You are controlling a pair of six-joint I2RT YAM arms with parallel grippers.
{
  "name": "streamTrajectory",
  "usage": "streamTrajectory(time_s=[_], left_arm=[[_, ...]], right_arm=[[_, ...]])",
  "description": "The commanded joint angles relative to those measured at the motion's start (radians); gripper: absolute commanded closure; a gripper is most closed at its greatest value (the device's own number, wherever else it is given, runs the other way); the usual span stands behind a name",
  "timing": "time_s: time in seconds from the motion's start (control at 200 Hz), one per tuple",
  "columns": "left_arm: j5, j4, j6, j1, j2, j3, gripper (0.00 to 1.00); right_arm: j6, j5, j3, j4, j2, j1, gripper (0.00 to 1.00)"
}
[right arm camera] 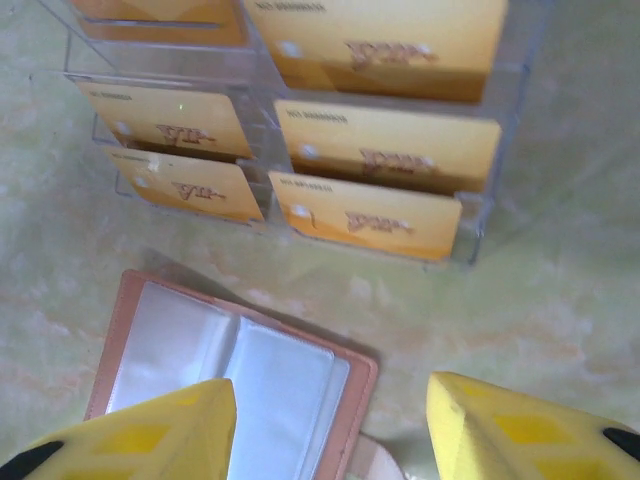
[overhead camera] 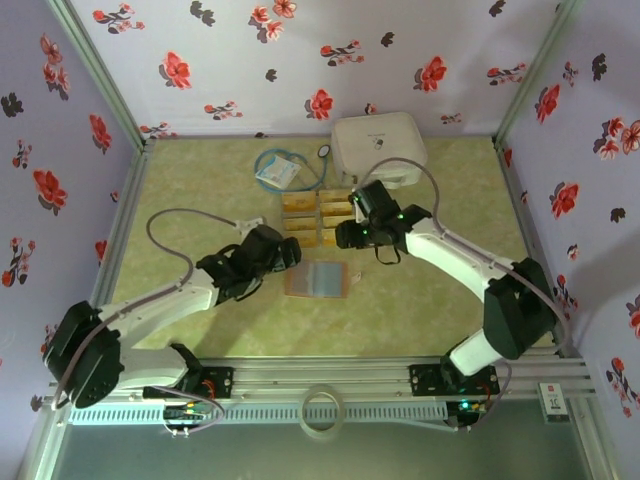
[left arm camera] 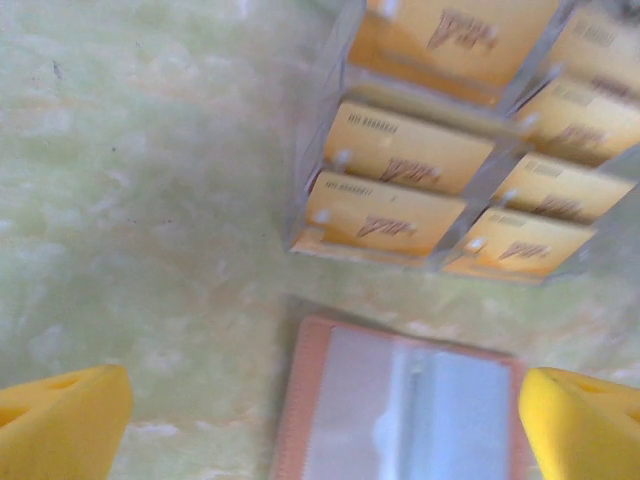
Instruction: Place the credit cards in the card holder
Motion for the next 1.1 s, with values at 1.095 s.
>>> streamTrajectory(time_s=[1.095], left_arm=[[-0.070,-0.518,-0.763,-0.014,0.038,0.568,0.00]], right_arm=[[-0.348,0.019,0.394,-0.206,0.438,-0.010,0.48]])
